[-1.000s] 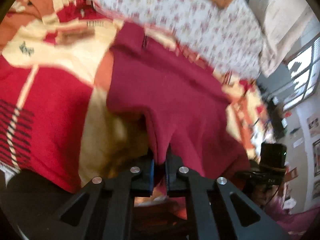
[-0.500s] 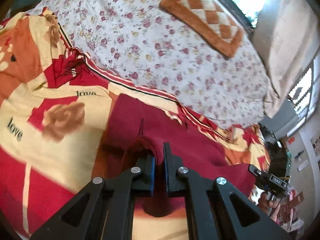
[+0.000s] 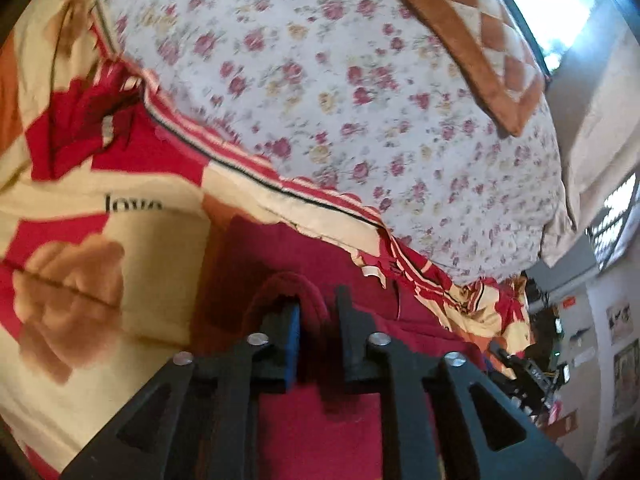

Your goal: Fold small clothes

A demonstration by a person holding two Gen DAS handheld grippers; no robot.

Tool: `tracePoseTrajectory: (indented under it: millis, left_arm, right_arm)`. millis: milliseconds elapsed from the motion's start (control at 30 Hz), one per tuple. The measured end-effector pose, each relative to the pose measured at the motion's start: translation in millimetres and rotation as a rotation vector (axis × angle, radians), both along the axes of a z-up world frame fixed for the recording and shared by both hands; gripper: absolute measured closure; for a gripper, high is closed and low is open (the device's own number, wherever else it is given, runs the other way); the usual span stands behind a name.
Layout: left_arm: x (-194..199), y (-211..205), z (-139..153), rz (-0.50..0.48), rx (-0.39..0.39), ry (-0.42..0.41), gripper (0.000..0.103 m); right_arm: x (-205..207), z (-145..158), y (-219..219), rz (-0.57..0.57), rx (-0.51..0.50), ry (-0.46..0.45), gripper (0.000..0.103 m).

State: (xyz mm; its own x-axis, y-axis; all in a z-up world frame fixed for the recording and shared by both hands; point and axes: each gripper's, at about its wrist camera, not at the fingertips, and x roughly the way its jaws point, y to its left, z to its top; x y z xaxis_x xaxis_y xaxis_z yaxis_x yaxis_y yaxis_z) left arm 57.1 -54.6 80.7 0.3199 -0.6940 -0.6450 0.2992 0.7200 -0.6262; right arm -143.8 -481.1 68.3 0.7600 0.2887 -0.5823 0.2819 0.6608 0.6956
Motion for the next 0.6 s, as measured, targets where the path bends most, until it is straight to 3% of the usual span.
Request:
tracePoseTrajectory:
  millis: [167, 267, 333, 467, 600]
  left_arm:
    - [-14, 5, 18, -0.014, 0.060, -0.092, 0.086]
    - [-12, 19, 19, 0.022, 0.034, -0.078, 0.085]
    - [-11, 23, 16, 0.031, 0.032, -0.058, 0.085]
    - [-23, 22, 13, 0.001, 0.066, -0.070, 0.085]
    - [-34, 18, 13, -0.034, 0.083, -0.064, 0.085]
  right_arm:
    - [-26, 23, 40, 0.180, -0.190, -0.018, 0.050]
    - [-28, 19, 67, 0.307, -0.256, 0.004, 0.050]
    - [-11, 10, 86, 0.375, -0.347, 0.072, 0.050]
    - [31, 5, 96, 0.393, -0.390, 0.078, 0.050]
    - [79, 10, 74, 0.247, -0.370, 0.038, 0.047]
